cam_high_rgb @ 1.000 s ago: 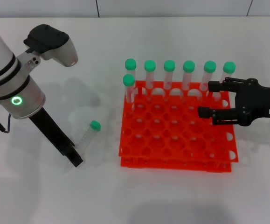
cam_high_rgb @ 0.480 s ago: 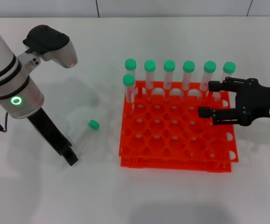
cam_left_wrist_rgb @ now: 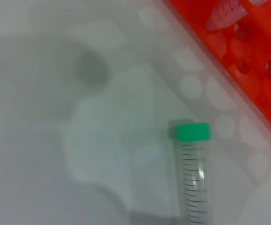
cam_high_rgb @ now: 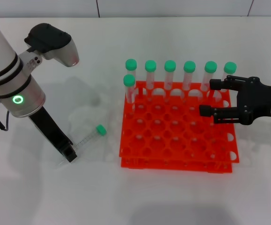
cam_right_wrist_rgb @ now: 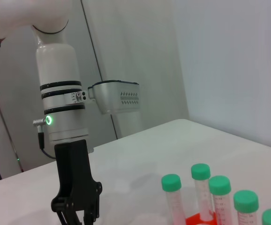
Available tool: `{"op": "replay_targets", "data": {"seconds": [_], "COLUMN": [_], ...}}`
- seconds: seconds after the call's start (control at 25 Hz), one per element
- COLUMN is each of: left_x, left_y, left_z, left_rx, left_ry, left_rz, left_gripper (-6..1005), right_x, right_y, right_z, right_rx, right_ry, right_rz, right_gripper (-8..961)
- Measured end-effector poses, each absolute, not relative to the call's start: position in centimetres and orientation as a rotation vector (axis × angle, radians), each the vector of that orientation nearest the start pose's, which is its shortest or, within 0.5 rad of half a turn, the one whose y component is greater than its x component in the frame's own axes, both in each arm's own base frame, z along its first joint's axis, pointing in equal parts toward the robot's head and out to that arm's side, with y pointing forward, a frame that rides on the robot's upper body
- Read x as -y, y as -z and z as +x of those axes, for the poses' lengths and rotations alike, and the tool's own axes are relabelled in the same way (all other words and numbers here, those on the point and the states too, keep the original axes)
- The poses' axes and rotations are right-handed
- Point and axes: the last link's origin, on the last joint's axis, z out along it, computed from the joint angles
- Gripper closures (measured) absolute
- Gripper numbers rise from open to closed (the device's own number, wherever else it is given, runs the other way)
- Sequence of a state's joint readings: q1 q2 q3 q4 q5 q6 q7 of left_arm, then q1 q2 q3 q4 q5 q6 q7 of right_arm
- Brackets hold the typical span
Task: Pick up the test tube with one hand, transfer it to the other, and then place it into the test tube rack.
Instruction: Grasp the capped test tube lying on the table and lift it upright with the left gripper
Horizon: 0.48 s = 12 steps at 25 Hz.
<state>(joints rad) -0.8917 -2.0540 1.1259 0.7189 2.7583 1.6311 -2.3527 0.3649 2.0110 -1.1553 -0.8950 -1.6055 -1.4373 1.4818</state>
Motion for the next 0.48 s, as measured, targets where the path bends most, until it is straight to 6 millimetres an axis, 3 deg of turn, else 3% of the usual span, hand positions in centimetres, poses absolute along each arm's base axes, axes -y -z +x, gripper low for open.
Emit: {"op": "replay_targets", "data": {"seconds": [0.48], "left_x": [-36.04], "left_y": [2.11], "left_z": [-22.62], "left_rx": [1.177], "left_ry": [-0.884], "left_rz": [-2.714], "left_gripper": [757], "right_x": [-32.52], "right_y": [-1.49], "right_z": [23.90], "right_rx": [-0.490], "right_ry": [-0.724], "right_rz": [-2.726], "right_gripper": [170]}}
